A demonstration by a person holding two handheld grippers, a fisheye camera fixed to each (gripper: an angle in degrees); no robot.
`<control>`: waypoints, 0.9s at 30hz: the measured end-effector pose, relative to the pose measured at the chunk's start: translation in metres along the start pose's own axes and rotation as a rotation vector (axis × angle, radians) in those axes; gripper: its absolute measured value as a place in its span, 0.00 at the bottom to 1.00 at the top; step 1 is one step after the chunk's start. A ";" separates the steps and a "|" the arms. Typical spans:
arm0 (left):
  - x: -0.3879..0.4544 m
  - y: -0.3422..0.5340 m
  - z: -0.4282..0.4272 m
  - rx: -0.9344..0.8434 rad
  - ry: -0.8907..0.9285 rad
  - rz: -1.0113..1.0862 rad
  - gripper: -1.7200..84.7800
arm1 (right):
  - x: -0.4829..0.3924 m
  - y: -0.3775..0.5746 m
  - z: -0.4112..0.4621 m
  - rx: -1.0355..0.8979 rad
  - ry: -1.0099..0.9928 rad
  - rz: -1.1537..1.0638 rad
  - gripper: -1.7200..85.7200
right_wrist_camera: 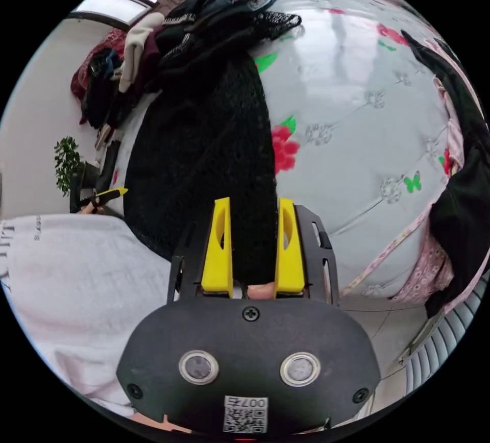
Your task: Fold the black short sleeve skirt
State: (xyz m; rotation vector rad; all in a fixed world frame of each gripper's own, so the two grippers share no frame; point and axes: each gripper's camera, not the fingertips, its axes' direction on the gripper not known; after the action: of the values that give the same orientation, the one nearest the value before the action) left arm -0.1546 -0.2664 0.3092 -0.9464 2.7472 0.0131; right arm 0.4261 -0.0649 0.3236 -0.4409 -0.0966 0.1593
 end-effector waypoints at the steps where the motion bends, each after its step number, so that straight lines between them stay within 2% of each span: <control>1: 0.002 -0.005 0.001 -0.014 -0.035 0.001 0.14 | -0.007 -0.006 0.004 -0.009 0.049 -0.025 0.09; 3: 0.011 -0.030 0.003 -0.077 -0.100 0.067 0.07 | -0.011 -0.026 0.008 -0.079 0.118 -0.025 0.07; 6: 0.016 -0.070 0.003 -0.112 0.052 0.126 0.03 | -0.012 -0.066 0.000 -0.090 0.004 -0.079 0.03; 10: 0.025 -0.126 -0.020 -0.011 0.135 0.146 0.03 | -0.003 -0.126 -0.054 0.125 -0.045 -0.043 0.03; 12: 0.026 -0.158 -0.045 0.119 0.181 0.083 0.05 | 0.001 -0.144 -0.075 0.213 -0.074 -0.014 0.04; 15: 0.022 -0.175 -0.058 0.174 0.190 0.027 0.11 | 0.012 -0.156 -0.085 0.230 -0.085 0.030 0.06; 22: -0.007 -0.101 -0.059 0.182 0.125 -0.018 0.16 | 0.062 -0.068 -0.052 0.164 -0.131 0.131 0.11; 27: -0.005 -0.047 -0.036 0.064 0.085 0.055 0.19 | 0.080 -0.034 -0.030 0.137 -0.134 0.145 0.13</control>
State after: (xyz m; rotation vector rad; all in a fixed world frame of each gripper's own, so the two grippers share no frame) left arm -0.1300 -0.3035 0.3483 -0.8740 2.8321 -0.1075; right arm 0.5128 -0.0934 0.3163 -0.2999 -0.1846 0.3361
